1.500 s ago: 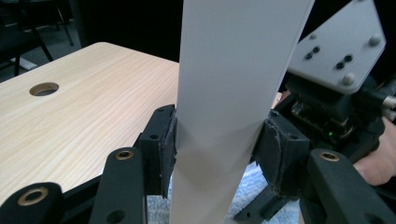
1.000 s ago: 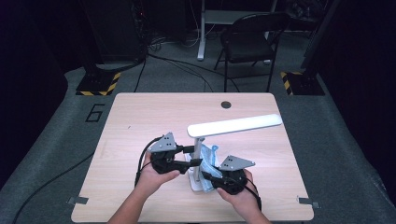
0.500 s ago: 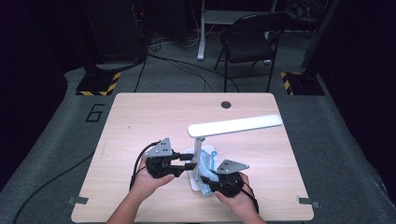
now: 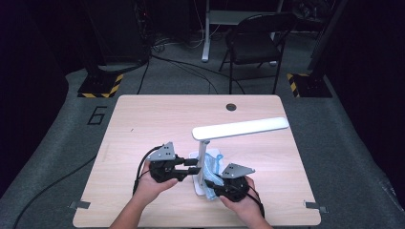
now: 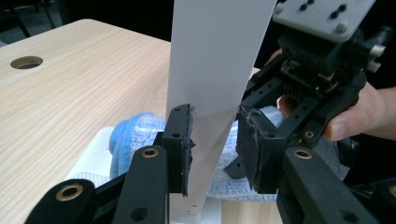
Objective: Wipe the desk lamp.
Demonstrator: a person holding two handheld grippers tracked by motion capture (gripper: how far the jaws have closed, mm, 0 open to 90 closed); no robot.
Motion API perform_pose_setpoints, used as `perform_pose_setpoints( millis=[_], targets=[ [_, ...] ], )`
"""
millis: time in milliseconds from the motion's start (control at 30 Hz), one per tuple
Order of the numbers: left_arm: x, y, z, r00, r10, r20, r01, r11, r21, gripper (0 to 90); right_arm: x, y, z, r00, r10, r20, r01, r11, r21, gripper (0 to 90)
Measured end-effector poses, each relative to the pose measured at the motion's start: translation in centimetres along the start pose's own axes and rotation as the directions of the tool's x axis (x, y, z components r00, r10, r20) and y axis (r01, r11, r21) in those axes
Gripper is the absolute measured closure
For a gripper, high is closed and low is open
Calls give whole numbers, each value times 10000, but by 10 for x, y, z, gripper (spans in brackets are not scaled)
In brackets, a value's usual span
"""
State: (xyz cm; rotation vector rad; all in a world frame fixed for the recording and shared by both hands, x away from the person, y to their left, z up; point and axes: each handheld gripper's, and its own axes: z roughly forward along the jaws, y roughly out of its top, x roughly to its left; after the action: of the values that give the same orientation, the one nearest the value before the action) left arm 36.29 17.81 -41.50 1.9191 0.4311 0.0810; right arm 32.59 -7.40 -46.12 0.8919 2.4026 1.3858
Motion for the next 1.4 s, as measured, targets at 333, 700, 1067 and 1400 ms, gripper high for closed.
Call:
perform_pose_setpoints(
  millis=[333,700,1067,1400],
  targets=[
    [2,-2,-1,10000,-22,10,22,9999,-105,650,2,24,-18,9986,-474,-245,461,9975,-527,675],
    [5,-3,-4,9998,-168,-115,166,9997,-170,645,6,52,-32,9957,-926,-63,917,9919,-881,675],
    [6,-3,-4,9997,-205,-99,204,9996,-194,644,7,73,-51,9943,-1056,-145,1024,9840,-1459,675],
    [6,-2,-4,9998,-140,-137,138,9998,-149,644,6,83,-59,9933,-1133,-250,1076,9803,-1655,675]
  ],
)
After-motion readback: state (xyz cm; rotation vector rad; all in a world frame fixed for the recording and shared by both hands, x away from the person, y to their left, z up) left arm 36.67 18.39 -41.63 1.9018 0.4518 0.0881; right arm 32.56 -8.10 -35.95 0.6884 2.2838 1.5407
